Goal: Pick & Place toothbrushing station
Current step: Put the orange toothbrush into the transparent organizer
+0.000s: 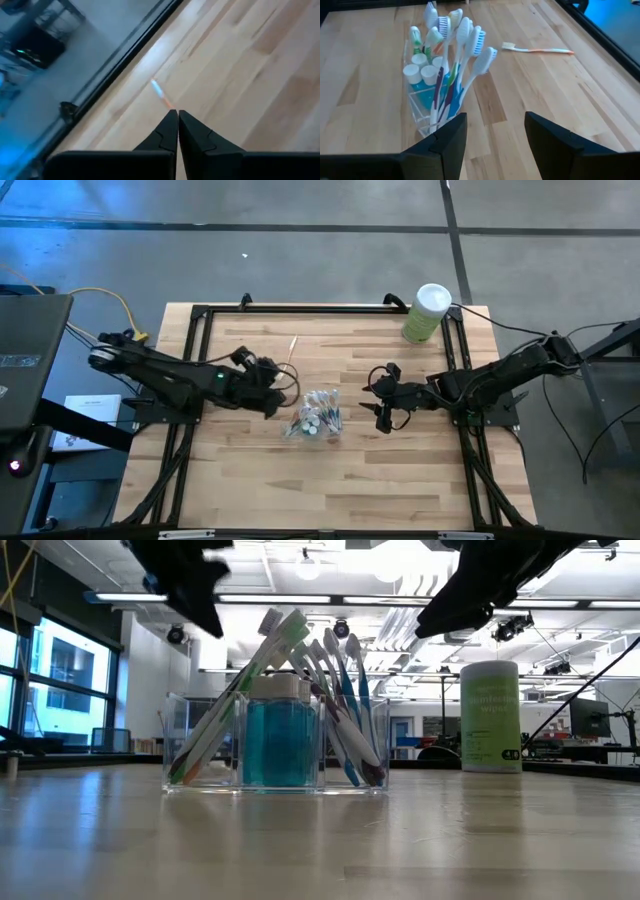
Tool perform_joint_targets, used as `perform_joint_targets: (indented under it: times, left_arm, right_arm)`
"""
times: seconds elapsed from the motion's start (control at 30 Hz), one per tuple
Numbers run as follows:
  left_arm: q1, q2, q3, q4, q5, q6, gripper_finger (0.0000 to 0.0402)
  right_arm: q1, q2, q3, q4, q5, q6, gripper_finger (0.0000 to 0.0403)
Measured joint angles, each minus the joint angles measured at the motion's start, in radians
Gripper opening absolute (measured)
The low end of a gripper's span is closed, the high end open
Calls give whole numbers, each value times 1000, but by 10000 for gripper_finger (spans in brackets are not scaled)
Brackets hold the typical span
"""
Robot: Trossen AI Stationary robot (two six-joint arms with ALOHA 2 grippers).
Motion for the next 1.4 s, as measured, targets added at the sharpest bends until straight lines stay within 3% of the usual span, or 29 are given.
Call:
perform_joint_targets:
  times: [0.17,0.5,0.63,0.73,0.97,1.17,1.4]
  left_arm:
    - [40,70,0,1,-13,50,43]
    - [56,76,0,2,14,70,149]
    - [93,67,0,-8,89,-53,156]
    - [150,58,-12,-11,240,-12,156]
    - [242,59,-97,53,329,17,156]
    - [262,42,-226,281,480,114,156]
    - [260,-35,-416,536,510,117,156]
  right_arm:
    - [0,0,0,0,-37,2,191]
    - [0,0,0,-2,-37,0,191]
    - [0,0,0,-2,-37,0,191]
    - [0,0,0,-1,-37,0,191]
    - [0,0,0,-2,-37,18,191]
    - [0,0,0,-2,-37,21,191]
    - [0,0,0,-7,-37,22,191]
